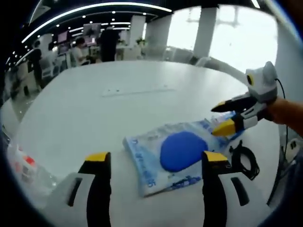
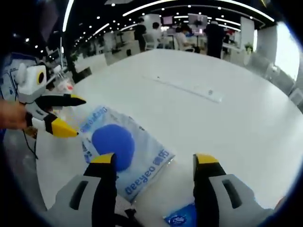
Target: Arrange the tabletop items into an orderly group along one side of the table until the central work area is clear of visible clutter.
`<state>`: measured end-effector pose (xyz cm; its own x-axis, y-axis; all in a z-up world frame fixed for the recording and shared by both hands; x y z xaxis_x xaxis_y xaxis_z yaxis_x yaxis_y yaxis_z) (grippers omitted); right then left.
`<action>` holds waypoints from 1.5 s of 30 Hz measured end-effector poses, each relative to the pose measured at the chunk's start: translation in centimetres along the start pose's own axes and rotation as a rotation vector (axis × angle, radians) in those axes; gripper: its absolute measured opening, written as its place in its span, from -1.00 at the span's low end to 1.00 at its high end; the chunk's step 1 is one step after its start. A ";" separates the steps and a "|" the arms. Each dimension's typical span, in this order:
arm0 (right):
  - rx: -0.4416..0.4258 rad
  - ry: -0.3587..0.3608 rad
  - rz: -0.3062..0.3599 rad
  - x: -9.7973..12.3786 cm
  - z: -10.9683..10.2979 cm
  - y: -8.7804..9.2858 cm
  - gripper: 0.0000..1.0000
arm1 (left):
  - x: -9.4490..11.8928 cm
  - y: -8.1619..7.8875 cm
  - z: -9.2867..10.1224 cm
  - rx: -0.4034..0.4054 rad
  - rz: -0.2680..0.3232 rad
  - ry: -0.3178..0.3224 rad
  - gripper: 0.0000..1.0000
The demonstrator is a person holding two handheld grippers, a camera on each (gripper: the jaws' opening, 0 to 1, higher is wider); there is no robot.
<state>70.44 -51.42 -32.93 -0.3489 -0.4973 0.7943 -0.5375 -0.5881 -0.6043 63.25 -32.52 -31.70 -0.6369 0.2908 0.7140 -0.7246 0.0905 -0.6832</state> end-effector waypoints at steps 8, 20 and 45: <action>0.050 -0.013 0.041 1.4 -1.5 -0.6 0.40 | 0.8 0.2 1.5 -0.014 0.037 0.107 0.73; 0.121 -0.080 0.112 3.4 -4.9 -0.7 0.62 | 4.0 -0.2 5.9 -0.123 0.141 0.343 0.99; 0.283 -0.362 0.271 7.0 -18.3 -0.1 0.99 | 14.3 3.4 7.8 -0.233 0.235 0.493 0.99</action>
Point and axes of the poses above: the point that each gripper's makers call its tool centre point, and the gripper's own axes: x roughly backward along the fingers, z roughly to its right, y roughly out of its underside, the point moved 4 cm from there along x, roughly backward along the fingers, and after that the axes turned 11 degrees about -z, right-handed, at the moved point
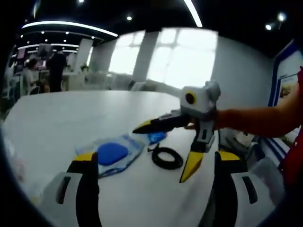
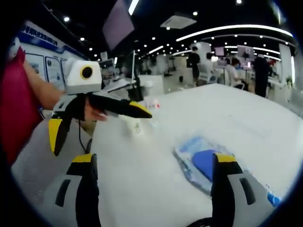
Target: Arrange the tabletop items into an orderly group along one side of the table until the central work area is clear of visible clutter.
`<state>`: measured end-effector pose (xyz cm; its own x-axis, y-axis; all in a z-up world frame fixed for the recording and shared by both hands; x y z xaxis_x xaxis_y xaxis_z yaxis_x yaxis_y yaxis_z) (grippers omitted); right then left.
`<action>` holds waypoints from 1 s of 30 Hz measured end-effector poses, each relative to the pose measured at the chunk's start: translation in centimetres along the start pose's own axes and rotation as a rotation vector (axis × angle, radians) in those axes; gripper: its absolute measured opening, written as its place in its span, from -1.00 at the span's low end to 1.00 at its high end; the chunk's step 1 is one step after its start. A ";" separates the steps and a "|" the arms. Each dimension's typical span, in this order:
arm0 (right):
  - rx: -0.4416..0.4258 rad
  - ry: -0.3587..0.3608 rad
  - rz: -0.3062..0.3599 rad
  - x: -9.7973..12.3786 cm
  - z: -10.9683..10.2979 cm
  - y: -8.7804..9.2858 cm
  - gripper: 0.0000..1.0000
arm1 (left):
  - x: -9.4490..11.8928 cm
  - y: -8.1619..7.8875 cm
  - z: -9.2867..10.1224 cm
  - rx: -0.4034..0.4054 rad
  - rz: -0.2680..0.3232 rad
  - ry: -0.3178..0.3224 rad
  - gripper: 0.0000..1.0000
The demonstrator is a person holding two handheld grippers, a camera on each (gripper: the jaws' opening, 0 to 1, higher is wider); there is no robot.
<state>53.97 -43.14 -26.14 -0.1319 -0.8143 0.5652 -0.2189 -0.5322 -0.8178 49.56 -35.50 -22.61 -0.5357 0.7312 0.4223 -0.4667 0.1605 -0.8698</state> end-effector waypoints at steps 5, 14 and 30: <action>0.010 -0.023 0.031 -0.7 -1.9 -0.8 0.99 | 2.2 0.5 0.7 -0.011 0.019 0.005 0.99; 0.026 -0.056 0.057 -3.0 -4.4 -2.3 0.99 | 7.1 1.2 -0.1 -0.032 0.045 -0.053 0.99; 0.077 -0.156 0.054 -8.5 -7.8 -4.9 0.99 | 15.6 3.2 -1.6 -0.031 0.094 -0.182 0.99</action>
Point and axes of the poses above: the point that each gripper's makers call its tool centre point, and the gripper's own axes: x roughly backward along the fingers, z roughly to its right, y roughly out of its underside, the point moved 4 cm from there along x, roughly backward along the fingers, and after that the axes turned 11 degrees about -z, right-handed, at the moved point
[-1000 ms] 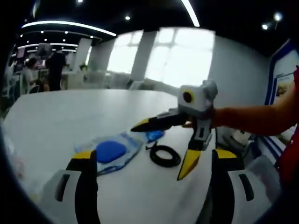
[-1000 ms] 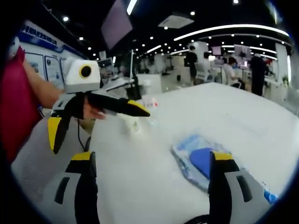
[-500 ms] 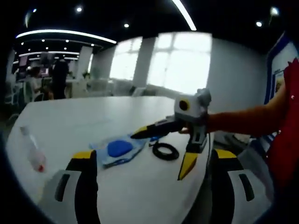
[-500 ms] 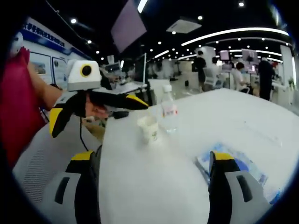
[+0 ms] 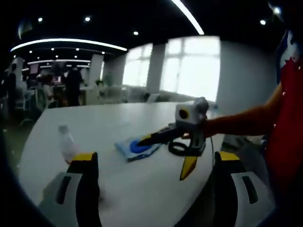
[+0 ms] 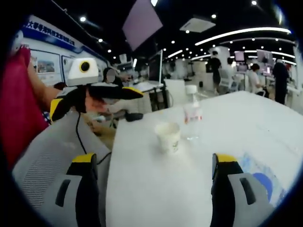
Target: Arrange the tabletop items into an orderly group along one side of the table until the central work area is clear of visible clutter.
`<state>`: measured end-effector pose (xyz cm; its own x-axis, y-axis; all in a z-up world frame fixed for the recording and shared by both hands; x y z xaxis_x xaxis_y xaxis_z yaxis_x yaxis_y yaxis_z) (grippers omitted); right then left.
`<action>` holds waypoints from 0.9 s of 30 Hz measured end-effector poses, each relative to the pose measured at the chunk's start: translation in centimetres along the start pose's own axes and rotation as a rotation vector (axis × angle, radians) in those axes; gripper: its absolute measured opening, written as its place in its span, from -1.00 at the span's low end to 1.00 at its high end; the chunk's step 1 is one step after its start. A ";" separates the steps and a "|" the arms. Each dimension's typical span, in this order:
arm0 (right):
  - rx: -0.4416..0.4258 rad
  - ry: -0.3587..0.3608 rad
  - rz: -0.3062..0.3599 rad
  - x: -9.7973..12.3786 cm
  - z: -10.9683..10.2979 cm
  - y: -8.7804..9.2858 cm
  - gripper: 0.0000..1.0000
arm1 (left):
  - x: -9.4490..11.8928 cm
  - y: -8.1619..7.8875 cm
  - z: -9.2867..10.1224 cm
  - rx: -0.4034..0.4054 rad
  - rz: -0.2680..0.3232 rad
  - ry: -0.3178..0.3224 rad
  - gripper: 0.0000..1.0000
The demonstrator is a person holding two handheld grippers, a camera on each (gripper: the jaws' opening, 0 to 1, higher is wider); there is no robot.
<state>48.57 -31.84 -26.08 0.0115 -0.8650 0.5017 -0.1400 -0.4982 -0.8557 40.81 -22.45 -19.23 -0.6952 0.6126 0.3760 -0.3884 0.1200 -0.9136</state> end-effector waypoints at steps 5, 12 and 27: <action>0.012 -0.028 0.005 -2.6 -0.3 -0.8 0.99 | 1.9 0.9 -0.8 0.045 0.015 -0.055 0.99; 0.043 -0.011 -0.006 -6.1 0.4 -1.3 0.99 | 4.2 0.7 -1.2 0.046 0.056 -0.141 0.99; 0.040 0.057 0.004 -11.6 2.8 -1.1 0.77 | 5.5 1.5 -2.9 0.084 0.077 -0.222 0.98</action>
Point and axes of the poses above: the point that each gripper's makers call its tool centre point, and the gripper's own axes: x roughly backward along the fingers, z roughly to its right, y roughly out of its underside, the point moved 4 cm from there along x, roughly backward along the fingers, and after that the axes turned 11 degrees about -z, right-handed, at the moved point
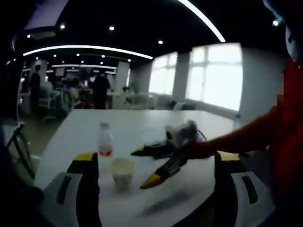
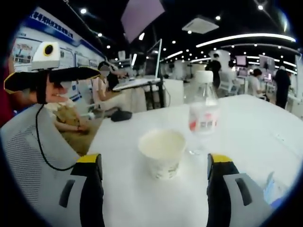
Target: Arrange the tabletop items into an orderly group along one side of the table until the central work area is clear of visible clutter.
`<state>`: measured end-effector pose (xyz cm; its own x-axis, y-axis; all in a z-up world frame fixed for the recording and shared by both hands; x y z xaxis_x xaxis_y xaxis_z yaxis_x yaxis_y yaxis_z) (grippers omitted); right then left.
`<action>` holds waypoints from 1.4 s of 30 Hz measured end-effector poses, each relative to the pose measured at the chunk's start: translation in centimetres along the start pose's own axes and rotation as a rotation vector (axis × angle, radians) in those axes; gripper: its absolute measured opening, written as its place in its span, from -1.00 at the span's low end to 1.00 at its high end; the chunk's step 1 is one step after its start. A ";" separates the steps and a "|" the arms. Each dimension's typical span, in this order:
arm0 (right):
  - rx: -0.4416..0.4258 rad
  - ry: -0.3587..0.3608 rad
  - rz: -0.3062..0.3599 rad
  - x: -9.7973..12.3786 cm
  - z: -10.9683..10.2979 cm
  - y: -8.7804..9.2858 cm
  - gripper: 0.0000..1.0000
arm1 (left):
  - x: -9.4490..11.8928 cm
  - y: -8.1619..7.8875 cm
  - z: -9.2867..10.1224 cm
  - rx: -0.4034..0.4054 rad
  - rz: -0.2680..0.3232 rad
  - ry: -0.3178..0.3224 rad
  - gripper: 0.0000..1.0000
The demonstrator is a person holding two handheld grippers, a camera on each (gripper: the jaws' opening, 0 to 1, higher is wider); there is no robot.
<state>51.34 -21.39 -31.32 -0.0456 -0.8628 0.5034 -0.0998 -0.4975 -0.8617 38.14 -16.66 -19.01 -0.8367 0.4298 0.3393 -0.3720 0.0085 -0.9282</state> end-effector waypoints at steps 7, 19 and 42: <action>0.020 -0.005 -0.001 -1.6 0.1 -0.3 0.59 | -0.1 0.2 -0.3 0.000 -0.003 -0.014 0.98; 0.023 0.003 0.002 -2.9 0.6 -0.7 0.33 | -0.1 0.9 -0.8 0.009 -0.022 -0.017 0.98; 0.050 0.009 0.009 -3.4 0.9 -1.1 0.02 | -1.0 2.6 -0.3 0.000 -0.153 0.015 0.98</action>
<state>52.48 -18.01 -32.10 -0.0555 -0.8664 0.4963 -0.0493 -0.4941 -0.8680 38.17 -16.83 -21.78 -0.7641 0.4371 0.4744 -0.4947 0.0750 -0.8658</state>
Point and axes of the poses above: the point that each gripper's makers call its tool centre point, and the gripper's own axes: x roughly backward along the fingers, z roughly to its right, y roughly out of its underside, the point moved 4 cm from there along x, roughly backward along the fingers, and after that the axes turned 11 degrees about -z, right-handed, at the moved point
